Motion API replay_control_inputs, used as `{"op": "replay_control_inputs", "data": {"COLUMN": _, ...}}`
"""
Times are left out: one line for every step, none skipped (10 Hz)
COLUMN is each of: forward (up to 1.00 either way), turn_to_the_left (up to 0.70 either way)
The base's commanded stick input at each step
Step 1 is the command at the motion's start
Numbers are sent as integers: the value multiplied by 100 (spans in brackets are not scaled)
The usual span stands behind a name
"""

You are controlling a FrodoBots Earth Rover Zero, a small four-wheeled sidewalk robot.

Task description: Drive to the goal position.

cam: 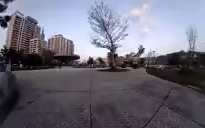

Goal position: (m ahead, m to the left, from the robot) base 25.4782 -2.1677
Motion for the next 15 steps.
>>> {"op": "replay_control_inputs", "data": {"forward": 100, "turn_to_the_left": 0}}
{"op": "replay_control_inputs", "data": {"forward": 100, "turn_to_the_left": 0}}
{"op": "replay_control_inputs", "data": {"forward": 100, "turn_to_the_left": 0}}
{"op": "replay_control_inputs", "data": {"forward": 100, "turn_to_the_left": 0}}
{"op": "replay_control_inputs", "data": {"forward": 100, "turn_to_the_left": 0}}
{"op": "replay_control_inputs", "data": {"forward": 100, "turn_to_the_left": 0}}
{"op": "replay_control_inputs", "data": {"forward": 100, "turn_to_the_left": 0}}
{"op": "replay_control_inputs", "data": {"forward": 100, "turn_to_the_left": 0}}
{"op": "replay_control_inputs", "data": {"forward": 100, "turn_to_the_left": 0}}
{"op": "replay_control_inputs", "data": {"forward": 100, "turn_to_the_left": 0}}
{"op": "replay_control_inputs", "data": {"forward": 100, "turn_to_the_left": -14}}
{"op": "replay_control_inputs", "data": {"forward": 100, "turn_to_the_left": -35}}
{"op": "replay_control_inputs", "data": {"forward": 100, "turn_to_the_left": -31}}
{"op": "replay_control_inputs", "data": {"forward": 100, "turn_to_the_left": -20}}
{"op": "replay_control_inputs", "data": {"forward": 100, "turn_to_the_left": -8}}
